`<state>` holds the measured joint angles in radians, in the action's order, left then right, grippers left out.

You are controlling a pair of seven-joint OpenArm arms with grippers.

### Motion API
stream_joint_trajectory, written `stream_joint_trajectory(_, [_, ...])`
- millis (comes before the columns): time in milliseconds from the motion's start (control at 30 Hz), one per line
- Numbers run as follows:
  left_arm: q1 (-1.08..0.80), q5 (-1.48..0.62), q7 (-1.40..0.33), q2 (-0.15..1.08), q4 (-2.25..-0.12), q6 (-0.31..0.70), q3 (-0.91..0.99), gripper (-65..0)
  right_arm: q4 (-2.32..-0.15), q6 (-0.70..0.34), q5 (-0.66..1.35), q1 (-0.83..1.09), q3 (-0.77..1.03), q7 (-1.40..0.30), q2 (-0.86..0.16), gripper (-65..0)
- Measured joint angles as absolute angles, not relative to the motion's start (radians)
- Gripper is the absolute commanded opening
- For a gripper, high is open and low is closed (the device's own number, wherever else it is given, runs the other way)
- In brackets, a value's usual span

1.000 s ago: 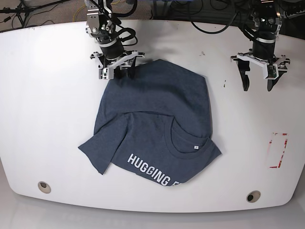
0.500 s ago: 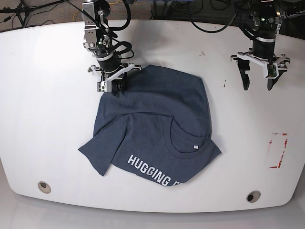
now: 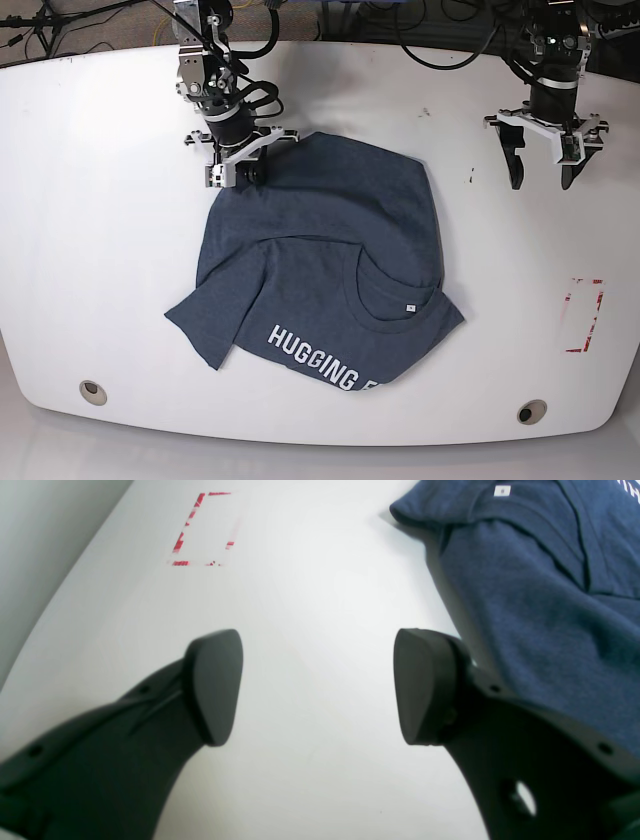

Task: Fold the T-shirt properly
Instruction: 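Close the right gripper on the shirt fabric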

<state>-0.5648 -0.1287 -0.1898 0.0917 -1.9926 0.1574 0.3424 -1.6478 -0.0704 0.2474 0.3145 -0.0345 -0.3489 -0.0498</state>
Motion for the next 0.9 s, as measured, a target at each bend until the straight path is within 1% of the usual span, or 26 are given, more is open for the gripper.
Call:
stream_joint_trajectory(367, [-0.554,-0.128,-0.196,0.093,-1.993,0.157,0.311,-21.1,-1.684,-0.07,0.249,0.301,-0.033,-0.333,-0.05,-65.0])
stream_joint_trajectory(700, [-0.501,-0.133,-0.252,0.09,-1.993,0.175,0.3,-21.5,-1.751,-0.07,0.257,0.291,-0.035,-0.338,-0.051,-65.0])
stream_joint_trajectory(900, [-0.442,-0.145,-0.366,0.084,-1.992,0.204,0.289,-21.5,-1.763,-0.07,0.256,0.276,-0.04,-0.353,-0.056,-65.0])
